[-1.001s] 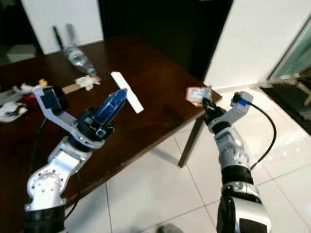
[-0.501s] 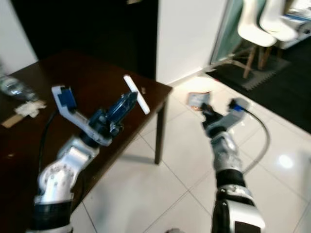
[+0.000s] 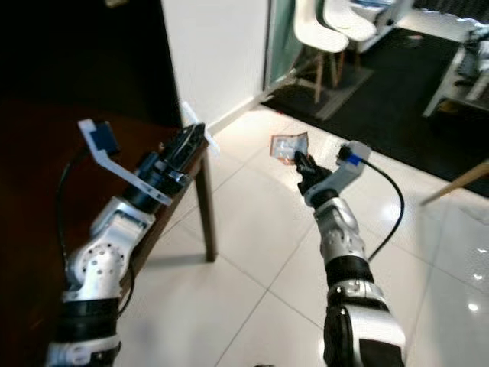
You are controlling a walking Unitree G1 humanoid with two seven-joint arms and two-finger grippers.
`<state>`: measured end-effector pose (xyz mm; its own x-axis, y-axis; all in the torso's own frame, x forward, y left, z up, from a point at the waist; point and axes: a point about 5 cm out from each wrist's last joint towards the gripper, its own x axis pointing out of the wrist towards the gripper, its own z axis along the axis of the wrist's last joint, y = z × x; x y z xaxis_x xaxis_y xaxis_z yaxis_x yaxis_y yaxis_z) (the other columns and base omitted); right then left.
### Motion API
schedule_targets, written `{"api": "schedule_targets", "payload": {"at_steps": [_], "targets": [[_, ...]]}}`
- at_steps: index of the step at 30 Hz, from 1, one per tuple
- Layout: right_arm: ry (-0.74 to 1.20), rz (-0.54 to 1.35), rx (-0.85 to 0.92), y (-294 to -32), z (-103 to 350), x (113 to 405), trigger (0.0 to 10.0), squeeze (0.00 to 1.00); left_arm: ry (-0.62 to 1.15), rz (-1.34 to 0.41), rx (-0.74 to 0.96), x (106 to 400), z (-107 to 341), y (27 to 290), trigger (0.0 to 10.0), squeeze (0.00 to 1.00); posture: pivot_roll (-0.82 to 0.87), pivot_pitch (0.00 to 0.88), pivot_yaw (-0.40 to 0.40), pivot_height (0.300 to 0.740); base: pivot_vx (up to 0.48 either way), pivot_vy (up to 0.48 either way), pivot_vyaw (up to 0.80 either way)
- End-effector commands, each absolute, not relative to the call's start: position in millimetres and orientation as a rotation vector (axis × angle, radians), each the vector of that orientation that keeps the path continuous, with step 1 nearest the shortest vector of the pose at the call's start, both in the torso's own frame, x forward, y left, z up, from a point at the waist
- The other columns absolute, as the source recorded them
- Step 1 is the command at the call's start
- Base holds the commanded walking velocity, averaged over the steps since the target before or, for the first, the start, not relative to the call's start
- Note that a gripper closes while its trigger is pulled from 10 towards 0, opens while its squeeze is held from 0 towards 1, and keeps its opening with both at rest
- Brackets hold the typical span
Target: Picking trash to rubbish bin
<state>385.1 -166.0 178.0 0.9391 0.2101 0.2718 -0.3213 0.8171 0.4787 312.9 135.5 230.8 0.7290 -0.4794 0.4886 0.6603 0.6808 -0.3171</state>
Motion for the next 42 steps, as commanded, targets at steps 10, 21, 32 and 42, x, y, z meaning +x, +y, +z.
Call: {"api": "schedule_targets", "payload": {"at_steps": [10, 21, 32, 42], "targets": [[-0.190, 0.328, 0.536, -147.4, 175.6, 387.6, 10.0, 0.00, -0.342, -0.500, -0.520, 323.7, 213.3, 142.0, 10.0, 0.00, 0.11, 0.062, -0.043, 0.740, 0.000, 0.000, -0.80], [-0.208, 0.360, 0.523, -141.9, 170.1, 381.6, 10.0, 0.00, -0.272, -0.514, -0.493, 324.3, 197.5, 130.1, 10.0, 0.00, 0.08, 0.091, -0.034, 0.740, 0.000, -0.252, -0.22], [-0.196, 0.384, 0.503, -136.1, 168.1, 379.9, 10.0, 0.00, -0.274, -0.528, -0.500, 322.1, 197.8, 125.5, 10.0, 0.00, 0.08, 0.112, -0.045, 0.740, 0.000, -0.458, 0.00], [-0.182, 0.405, 0.492, -131.4, 167.6, 380.1, 10.0, 0.00, -0.277, -0.535, -0.507, 321.0, 196.5, 124.8, 10.0, 0.00, 0.08, 0.100, -0.060, 0.740, 0.000, -0.464, 0.00]]}}
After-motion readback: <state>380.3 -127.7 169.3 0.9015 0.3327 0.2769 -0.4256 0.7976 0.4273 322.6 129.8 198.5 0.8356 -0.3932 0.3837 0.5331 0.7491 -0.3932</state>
